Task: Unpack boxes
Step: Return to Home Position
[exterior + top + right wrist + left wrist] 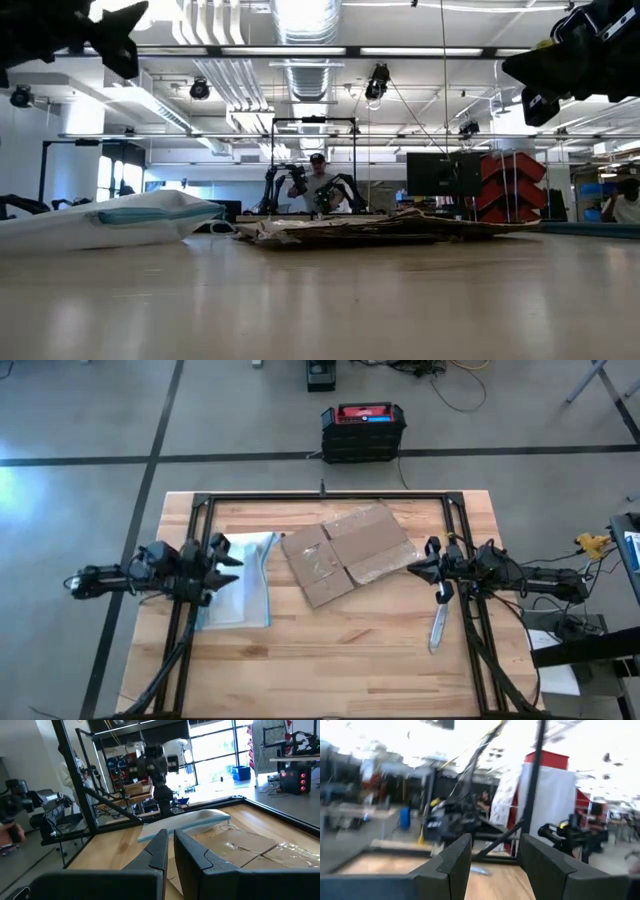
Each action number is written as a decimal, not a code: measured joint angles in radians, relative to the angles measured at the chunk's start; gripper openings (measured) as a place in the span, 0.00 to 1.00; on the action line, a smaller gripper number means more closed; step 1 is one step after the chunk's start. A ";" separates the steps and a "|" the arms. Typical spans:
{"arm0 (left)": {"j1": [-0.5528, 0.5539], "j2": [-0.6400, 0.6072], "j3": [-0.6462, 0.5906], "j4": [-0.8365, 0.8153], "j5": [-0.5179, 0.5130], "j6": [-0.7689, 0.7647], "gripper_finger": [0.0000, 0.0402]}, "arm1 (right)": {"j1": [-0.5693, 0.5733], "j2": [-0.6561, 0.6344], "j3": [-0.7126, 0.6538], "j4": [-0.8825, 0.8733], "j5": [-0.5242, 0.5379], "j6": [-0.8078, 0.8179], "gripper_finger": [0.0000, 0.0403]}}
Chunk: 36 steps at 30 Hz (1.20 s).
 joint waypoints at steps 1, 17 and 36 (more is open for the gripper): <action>-0.028 0.008 -0.014 -0.005 -0.031 0.041 0.39 | 0.000 0.000 0.000 0.000 0.000 0.000 0.03; -0.089 0.146 -0.083 -0.351 -0.130 0.064 0.39 | 0.000 0.000 0.000 0.000 0.000 0.000 0.03; -0.088 0.273 -0.082 -0.351 -0.128 0.064 0.39 | 0.000 0.000 0.000 0.000 0.000 0.000 0.03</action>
